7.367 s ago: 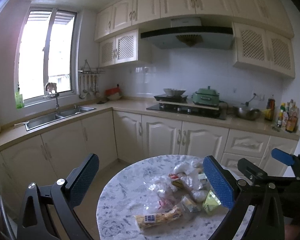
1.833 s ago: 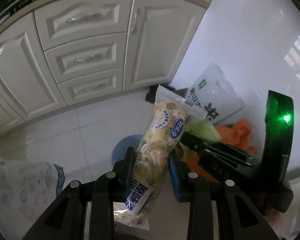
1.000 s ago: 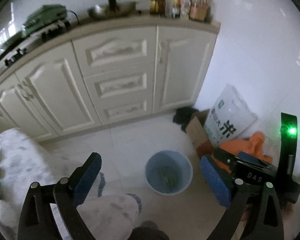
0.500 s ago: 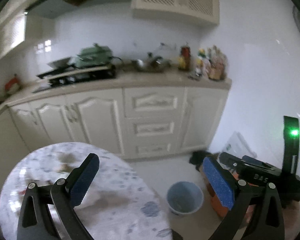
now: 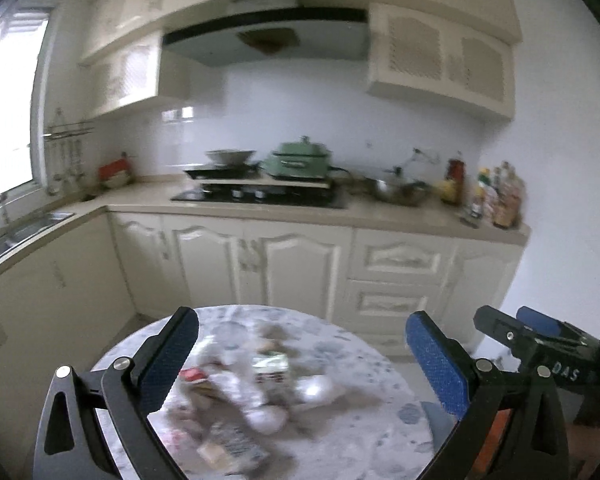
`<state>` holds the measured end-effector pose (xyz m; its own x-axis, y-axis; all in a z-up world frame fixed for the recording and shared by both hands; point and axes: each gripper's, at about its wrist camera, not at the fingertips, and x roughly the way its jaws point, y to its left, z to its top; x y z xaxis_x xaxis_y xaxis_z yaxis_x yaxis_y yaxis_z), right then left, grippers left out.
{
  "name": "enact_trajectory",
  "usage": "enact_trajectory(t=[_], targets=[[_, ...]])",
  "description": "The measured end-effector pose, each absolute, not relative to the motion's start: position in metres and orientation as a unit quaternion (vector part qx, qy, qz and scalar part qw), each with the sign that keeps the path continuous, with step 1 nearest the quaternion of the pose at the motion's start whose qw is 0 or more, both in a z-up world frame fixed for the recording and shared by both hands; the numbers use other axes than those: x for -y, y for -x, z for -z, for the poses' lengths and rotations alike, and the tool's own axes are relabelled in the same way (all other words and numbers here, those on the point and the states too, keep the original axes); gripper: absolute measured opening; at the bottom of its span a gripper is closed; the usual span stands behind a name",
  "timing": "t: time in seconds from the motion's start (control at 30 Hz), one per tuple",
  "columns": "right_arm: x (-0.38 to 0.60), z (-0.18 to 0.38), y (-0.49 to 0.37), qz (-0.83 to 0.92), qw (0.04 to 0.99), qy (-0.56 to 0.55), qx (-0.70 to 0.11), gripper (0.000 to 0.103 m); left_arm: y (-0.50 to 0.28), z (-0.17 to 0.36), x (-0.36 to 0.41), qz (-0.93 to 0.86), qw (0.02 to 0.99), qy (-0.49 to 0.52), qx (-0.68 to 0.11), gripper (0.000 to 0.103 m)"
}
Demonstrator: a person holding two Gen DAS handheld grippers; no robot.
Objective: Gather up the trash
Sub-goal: 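Swing both tools back from the bucket to the table, then grasp the clear plastic bag with the left tool while the right tool grasps the milk carton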
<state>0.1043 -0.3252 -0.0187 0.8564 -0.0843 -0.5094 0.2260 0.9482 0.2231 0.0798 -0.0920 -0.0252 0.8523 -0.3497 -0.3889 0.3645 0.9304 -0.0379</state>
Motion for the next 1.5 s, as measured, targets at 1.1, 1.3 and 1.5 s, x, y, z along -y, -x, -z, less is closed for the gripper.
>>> enact_trajectory(t=[1.1, 1.3, 1.5], targets=[[0.165, 0.131, -0.165, -0.075, 0.911, -0.034, -0.404, 0.103, -0.043, 0.069, -0.044, 0.020, 0.947, 0.038, -0.318, 0.102], [0.150, 0.172, -0.186, -0.091, 0.887, -0.026, -0.452, 0.103, -0.067, 0.087, -0.054, 0.018, 0.937, 0.033, -0.347, 0.102], [0.138, 0.203, -0.206, -0.107, 0.869, -0.017, -0.483, 0.103, -0.089, 0.099, -0.059, 0.011, 0.932, 0.033, -0.362, 0.102]])
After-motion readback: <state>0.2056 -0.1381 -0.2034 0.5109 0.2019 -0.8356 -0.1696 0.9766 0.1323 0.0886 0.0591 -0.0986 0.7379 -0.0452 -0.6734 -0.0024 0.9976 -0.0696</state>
